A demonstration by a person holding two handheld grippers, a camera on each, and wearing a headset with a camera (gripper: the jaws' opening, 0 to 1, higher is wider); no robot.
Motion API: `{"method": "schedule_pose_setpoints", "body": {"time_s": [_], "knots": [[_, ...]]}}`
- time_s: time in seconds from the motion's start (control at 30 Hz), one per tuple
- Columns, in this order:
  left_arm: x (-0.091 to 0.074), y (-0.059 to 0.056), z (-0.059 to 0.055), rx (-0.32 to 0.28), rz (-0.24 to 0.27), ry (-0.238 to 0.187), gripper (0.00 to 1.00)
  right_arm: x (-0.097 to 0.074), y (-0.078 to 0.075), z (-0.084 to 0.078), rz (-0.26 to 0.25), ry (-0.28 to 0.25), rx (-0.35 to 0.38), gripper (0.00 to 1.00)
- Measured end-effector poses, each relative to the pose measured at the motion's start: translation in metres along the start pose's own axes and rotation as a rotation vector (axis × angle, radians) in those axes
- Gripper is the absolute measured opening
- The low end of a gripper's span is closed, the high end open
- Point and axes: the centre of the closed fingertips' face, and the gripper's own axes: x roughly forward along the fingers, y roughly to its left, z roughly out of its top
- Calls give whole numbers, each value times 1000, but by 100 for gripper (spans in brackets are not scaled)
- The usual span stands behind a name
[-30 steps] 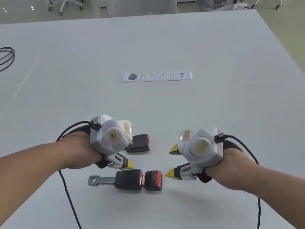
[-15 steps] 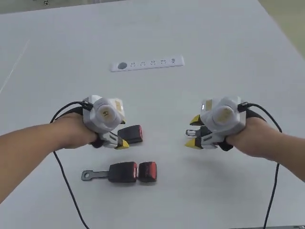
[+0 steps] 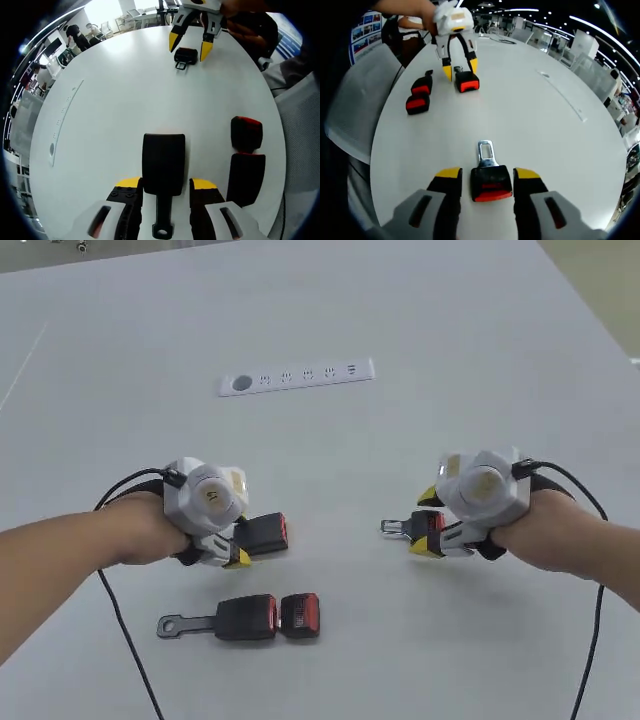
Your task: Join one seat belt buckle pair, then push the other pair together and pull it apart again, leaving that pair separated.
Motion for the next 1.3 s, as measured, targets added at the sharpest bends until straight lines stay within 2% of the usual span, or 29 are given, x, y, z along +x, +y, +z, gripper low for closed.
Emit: {"method": "schedule_pose_setpoints", "body": {"time_s": [0.07, 0.1, 0.13, 0.23, 0.5, 0.97, 1.13, 1.3], "knots": [[0, 7, -4, -14, 0, 2, 33, 1, -2, -7, 6, 5, 15, 37], [0, 8, -6, -8, 1, 3, 32, 0, -2, -9, 10, -12, 11, 36], [-1, 7, -9, 15, -4, 13, 32, -1, -3, -10, 11, -15, 15, 35], [1, 4, -12, 22, -8, 23, 31, -2, -2, -11, 27, -29, 11, 33], [1, 3, -10, 50, -14, 26, 31, 2, 1, -14, 41, 16, -81, 34], [1, 2, -8, 86, -17, 64, 32, 1, 3, -18, 59, 5, -59, 34], [1, 3, -6, 87, -20, 67, 33, 1, 3, -18, 69, 5, -51, 34], [-2, 3, -1, 78, -17, 46, 33, 2, 2, -19, 76, -1, -40, 34]]}}
